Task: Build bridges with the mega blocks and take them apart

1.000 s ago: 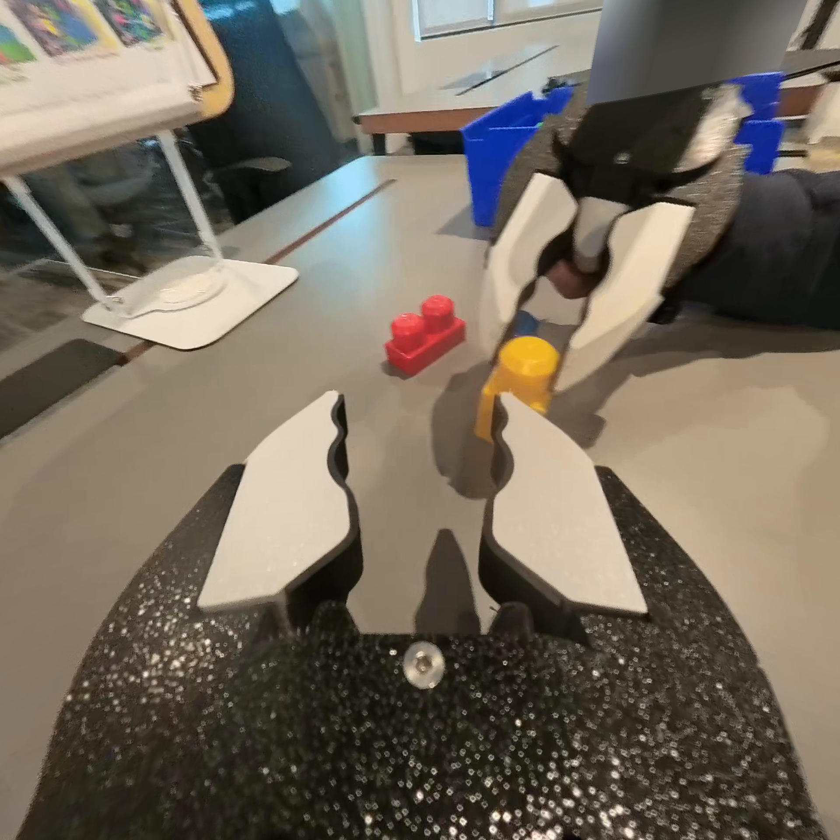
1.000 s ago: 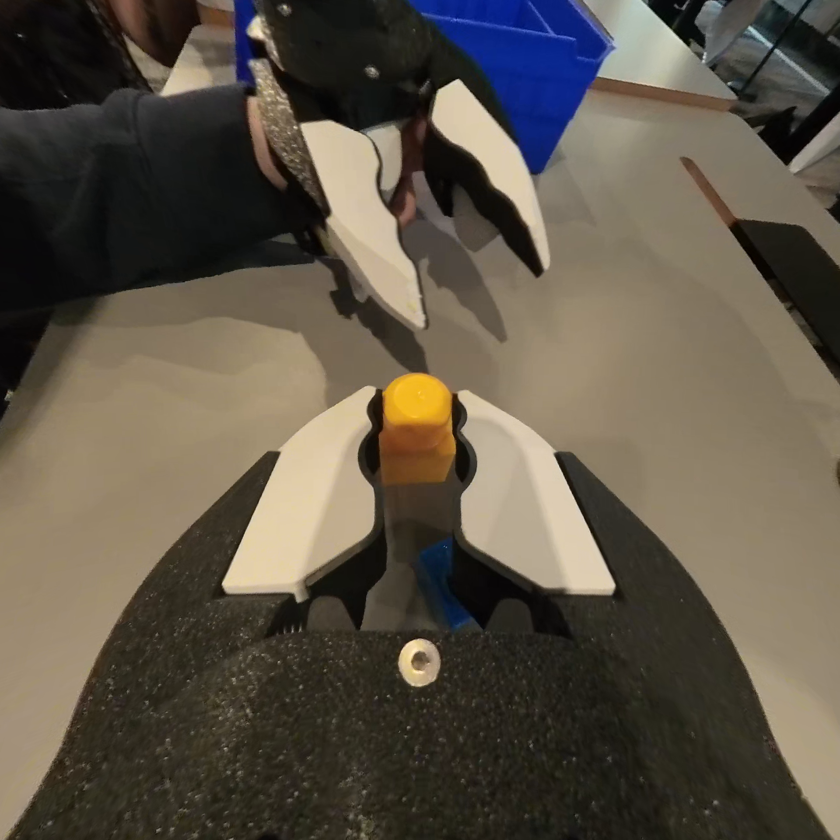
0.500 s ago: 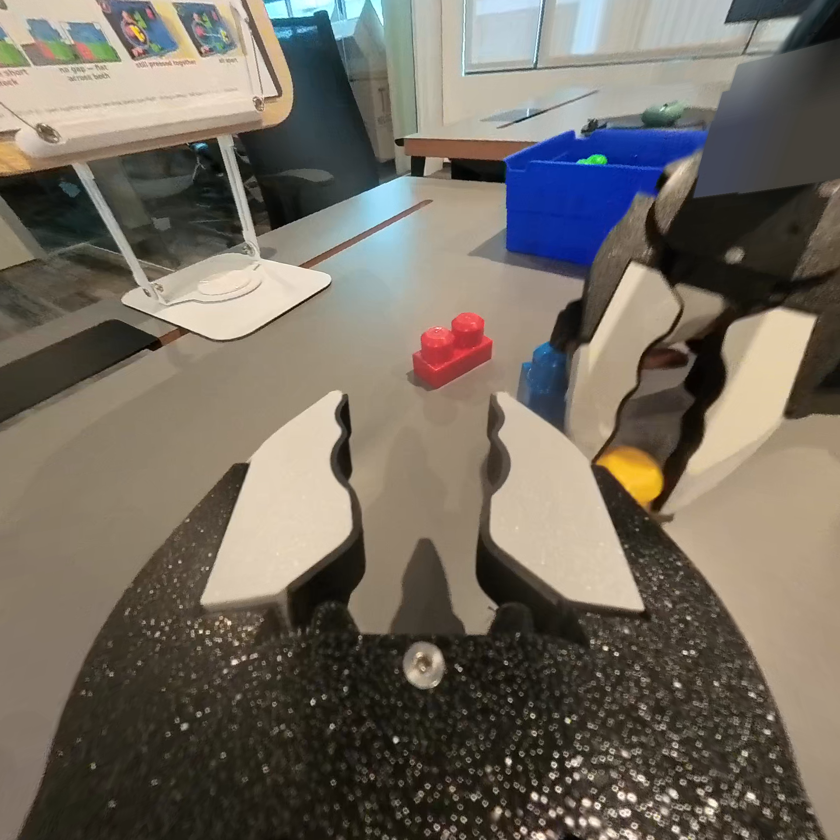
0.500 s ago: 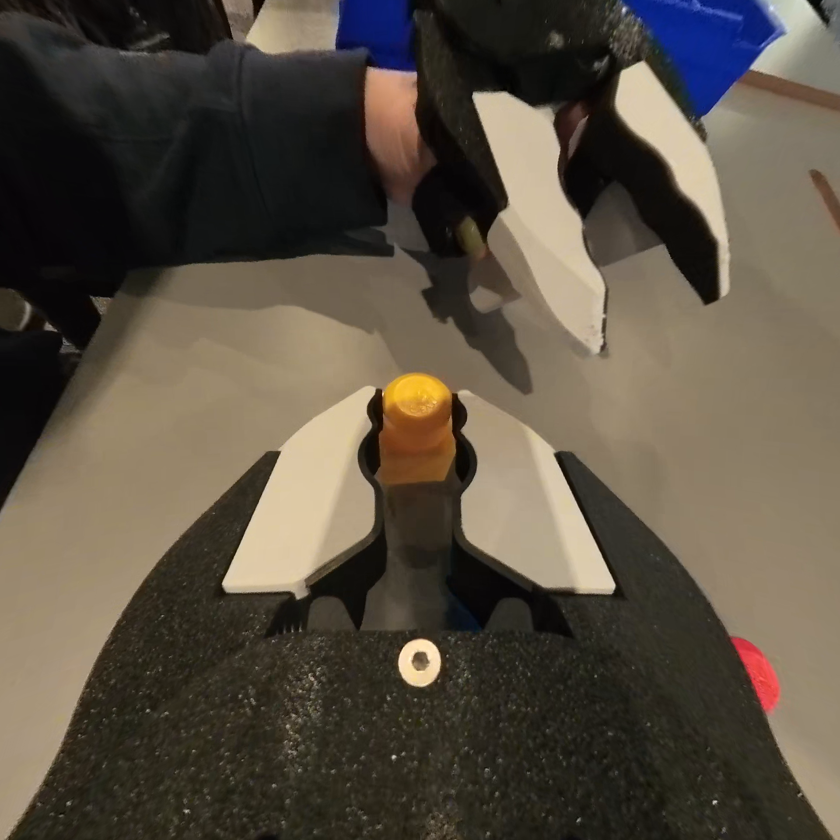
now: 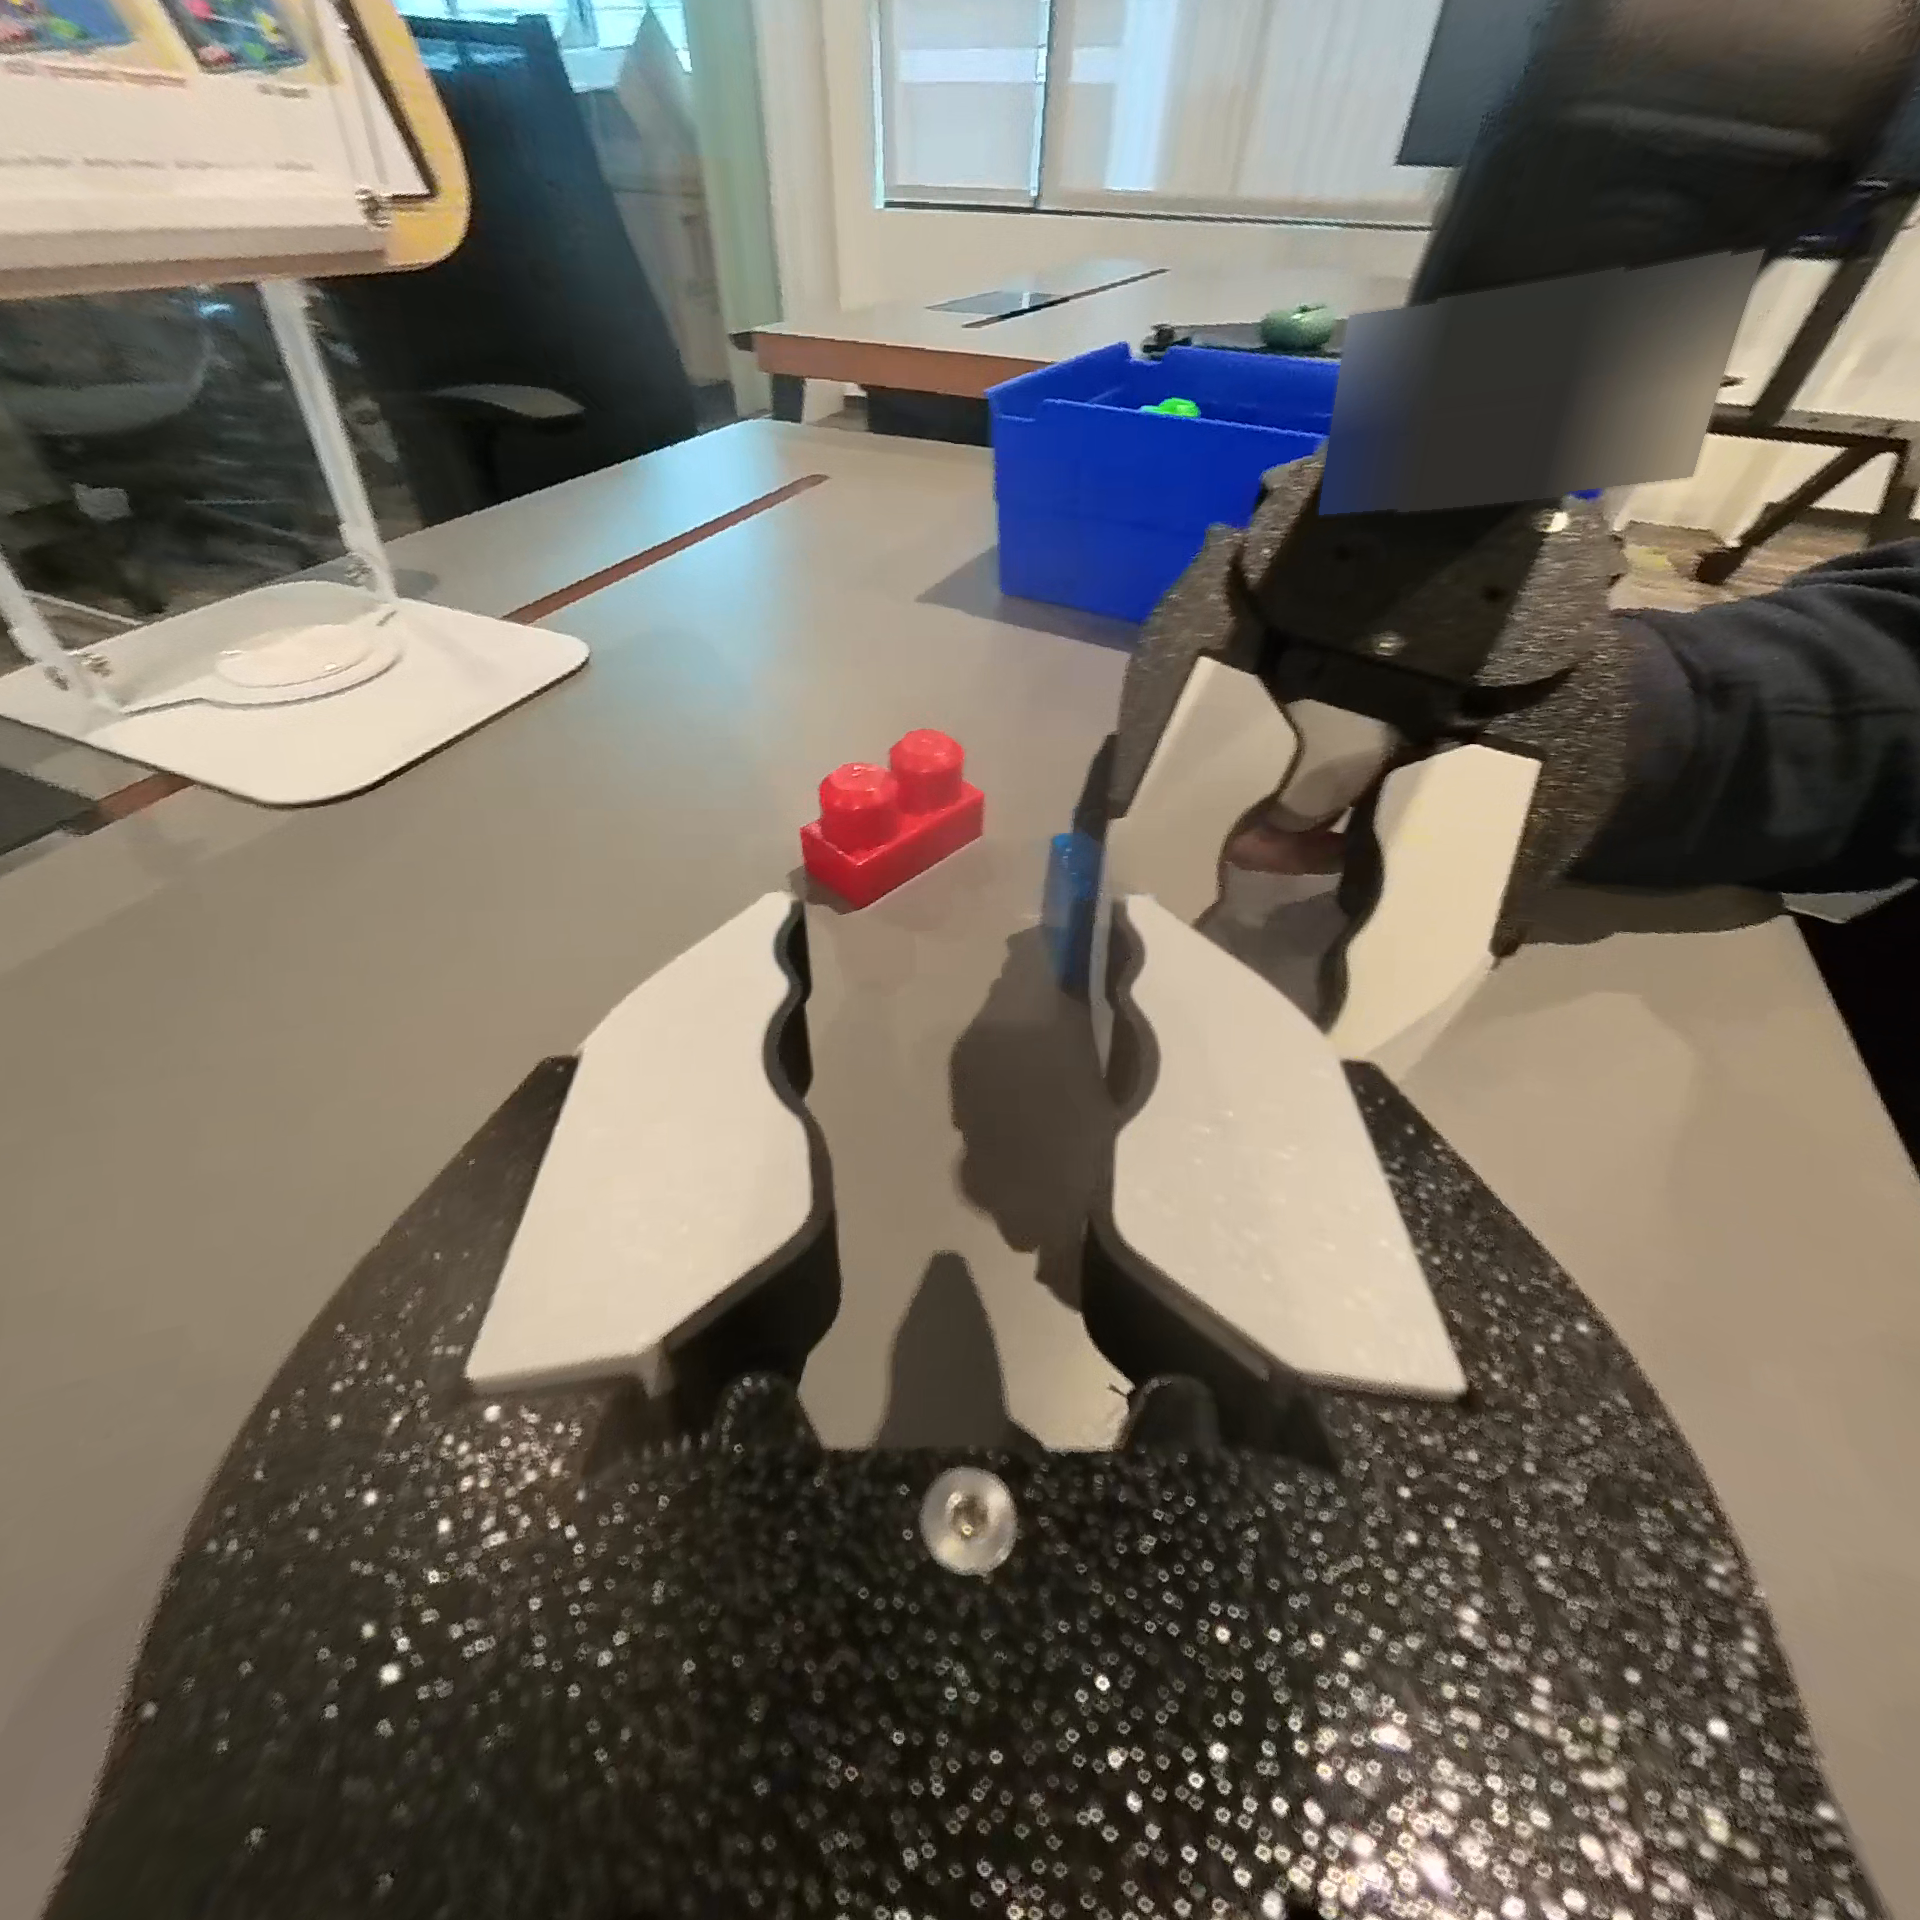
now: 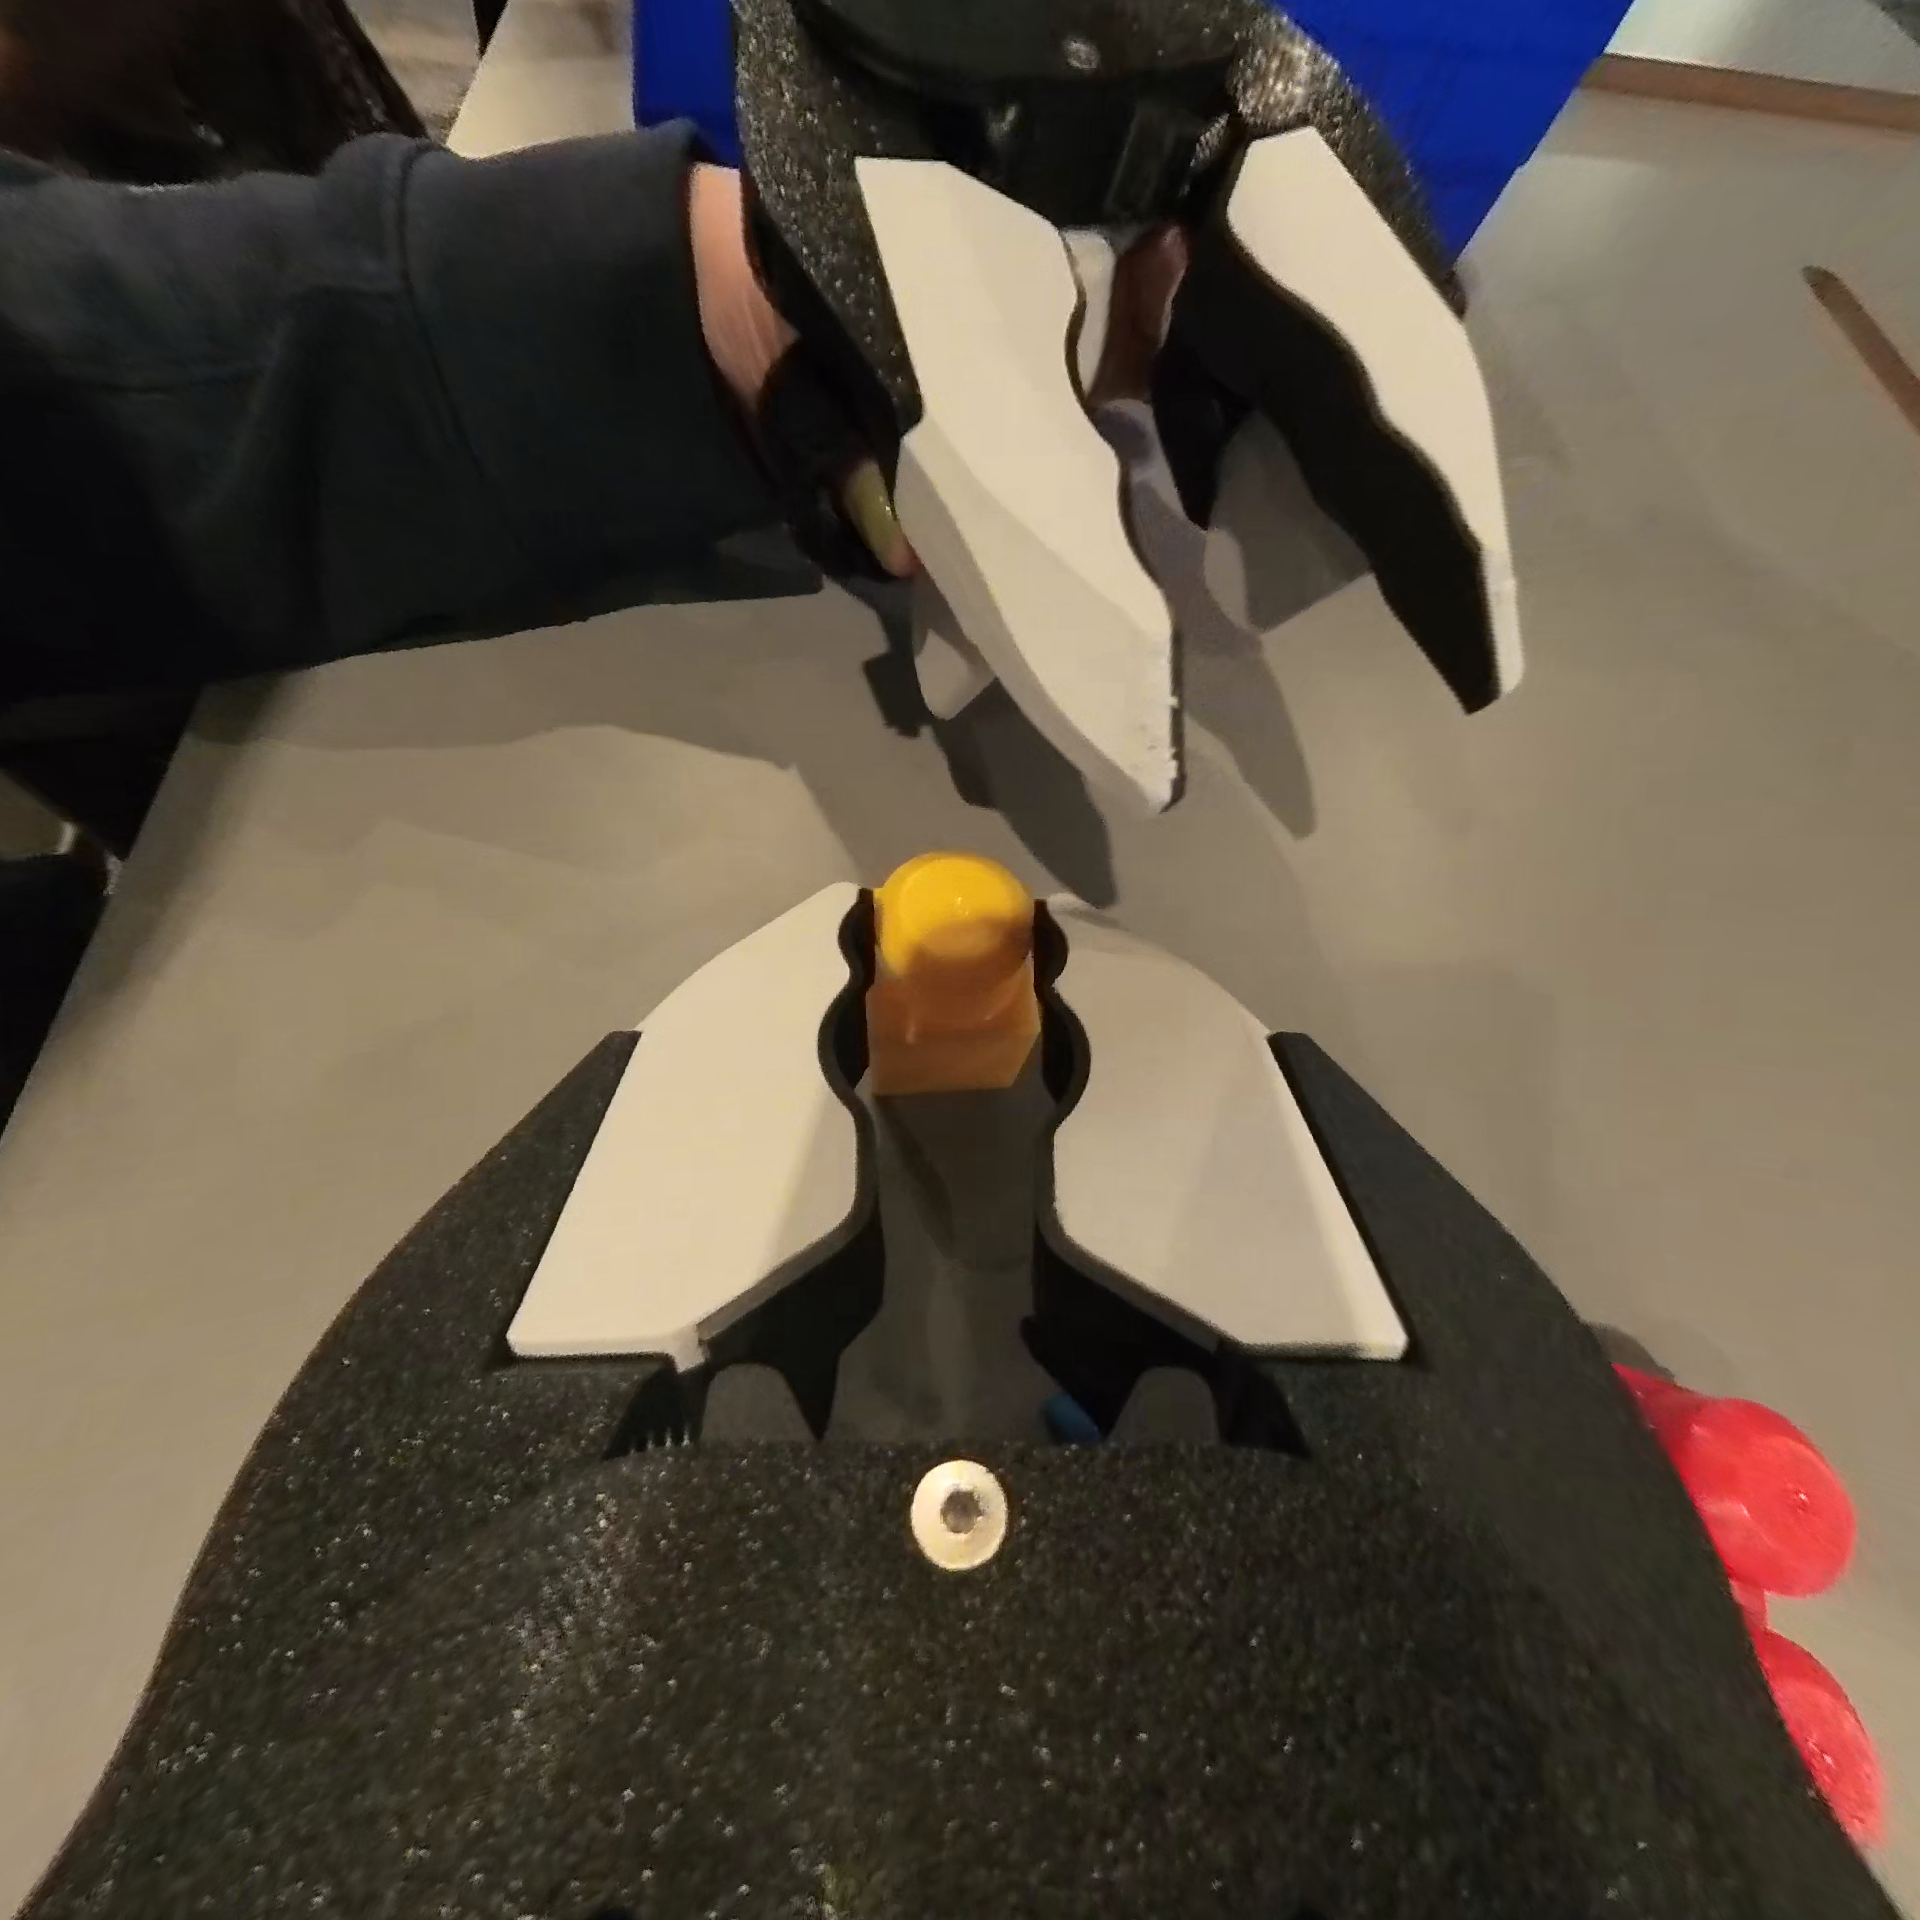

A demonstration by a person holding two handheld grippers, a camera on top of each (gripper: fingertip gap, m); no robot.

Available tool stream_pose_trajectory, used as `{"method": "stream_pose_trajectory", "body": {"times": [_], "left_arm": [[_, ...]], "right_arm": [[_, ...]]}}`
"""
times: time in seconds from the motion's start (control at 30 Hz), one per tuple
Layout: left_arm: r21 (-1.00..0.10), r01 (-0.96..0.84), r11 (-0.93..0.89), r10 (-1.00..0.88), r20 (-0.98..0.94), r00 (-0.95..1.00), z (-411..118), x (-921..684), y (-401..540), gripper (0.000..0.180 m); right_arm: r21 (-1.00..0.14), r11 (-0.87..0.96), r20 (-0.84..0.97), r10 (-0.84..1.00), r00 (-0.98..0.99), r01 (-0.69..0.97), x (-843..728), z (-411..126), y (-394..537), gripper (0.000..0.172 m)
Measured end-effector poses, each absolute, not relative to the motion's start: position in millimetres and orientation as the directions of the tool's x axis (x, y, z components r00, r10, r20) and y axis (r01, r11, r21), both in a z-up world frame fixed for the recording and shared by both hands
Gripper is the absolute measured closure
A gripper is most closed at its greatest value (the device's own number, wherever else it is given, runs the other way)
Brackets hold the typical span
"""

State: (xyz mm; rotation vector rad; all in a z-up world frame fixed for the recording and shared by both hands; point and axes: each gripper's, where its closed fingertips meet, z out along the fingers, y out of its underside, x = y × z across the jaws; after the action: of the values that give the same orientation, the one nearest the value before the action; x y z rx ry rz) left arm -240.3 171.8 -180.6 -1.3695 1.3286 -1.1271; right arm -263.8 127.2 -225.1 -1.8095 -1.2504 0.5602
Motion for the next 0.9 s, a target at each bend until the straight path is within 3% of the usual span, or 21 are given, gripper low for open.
{"method": "stream_pose_trajectory", "body": {"times": [0.03, 0.9], "left_arm": [[-0.982, -0.188, -0.025, -1.000, 0.025, 0.002, -181.0, -239.6, 170.3, 0.126], [-0.981, -0.192, -0.011, -1.000, 0.015, -0.024, -181.5, -237.2, 166.0, 0.127]], "right_arm": [[-0.835, -0.146, 0.096, 0.911, 0.402, 0.530, -263.7, -225.2, 127.4, 0.143], [-0.874, -0.128, 0.087, 0.908, 0.409, 0.469, -257.4, -213.3, 130.1, 0.137]]}}
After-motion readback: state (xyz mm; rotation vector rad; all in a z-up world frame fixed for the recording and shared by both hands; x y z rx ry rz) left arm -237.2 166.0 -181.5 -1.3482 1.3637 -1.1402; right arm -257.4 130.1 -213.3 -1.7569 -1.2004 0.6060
